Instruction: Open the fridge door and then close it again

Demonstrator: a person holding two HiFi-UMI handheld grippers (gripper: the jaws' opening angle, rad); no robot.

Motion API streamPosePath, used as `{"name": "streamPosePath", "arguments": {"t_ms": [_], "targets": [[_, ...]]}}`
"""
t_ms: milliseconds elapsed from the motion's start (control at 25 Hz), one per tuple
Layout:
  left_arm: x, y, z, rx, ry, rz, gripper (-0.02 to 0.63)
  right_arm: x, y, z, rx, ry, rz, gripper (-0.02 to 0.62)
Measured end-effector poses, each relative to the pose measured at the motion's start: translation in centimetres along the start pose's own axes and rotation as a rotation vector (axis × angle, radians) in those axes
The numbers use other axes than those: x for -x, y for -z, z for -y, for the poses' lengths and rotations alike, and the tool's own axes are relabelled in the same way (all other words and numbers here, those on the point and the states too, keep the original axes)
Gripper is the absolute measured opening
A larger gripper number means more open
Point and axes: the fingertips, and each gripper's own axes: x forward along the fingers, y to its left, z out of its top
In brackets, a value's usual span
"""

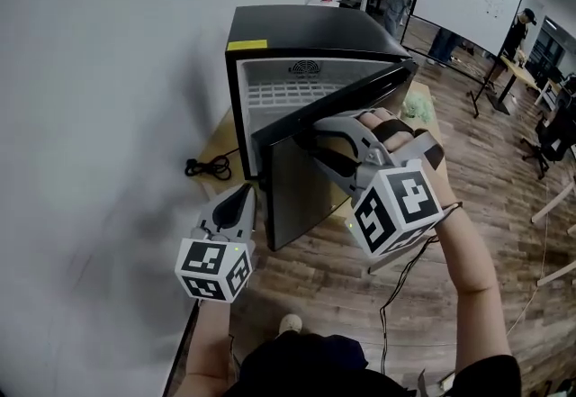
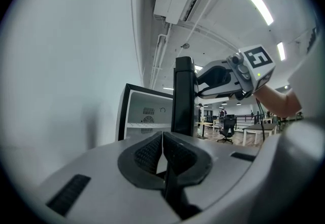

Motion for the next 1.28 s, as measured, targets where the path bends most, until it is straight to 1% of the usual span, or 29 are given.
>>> {"name": "streamPosePath", "arguments": {"t_ms": [200, 440, 680, 920, 1080, 1280], "targets": [[0.9, 0.4, 2.3, 0.009, 0.006, -0.011, 0.008, 1.7, 0.2, -0.8, 0.016, -0.005, 0.016, 0.101], [3.0, 0.5, 5.3, 0.000, 0.009, -0.017, 0.008, 4.1, 0.7, -1.6, 0.025, -0.004, 0.078, 0.104], [4.6, 0.9, 8.4, 0.004, 0.024, -0.004, 0.008, 6.7, 2.1, -2.7, 0.034, -0.012, 0.083, 0.106], [7.2, 1.0, 12.7, 0.005, 0.028, -0.007, 0.008, 11.0, 3.2, -4.2, 0.047, -0.027, 0.092, 0.109], [7.7, 1.2, 13.3, 0.005, 0.038, -0.005, 0.008, 11.3, 4.0, -4.6, 0.061, -0.026, 0.102, 0.112], [8.7, 1.7, 14.7, 0.000, 0.044, -0.010, 0.008, 13.1, 5.4, -5.3, 0.075, -0.038, 0.106, 0.112]]}}
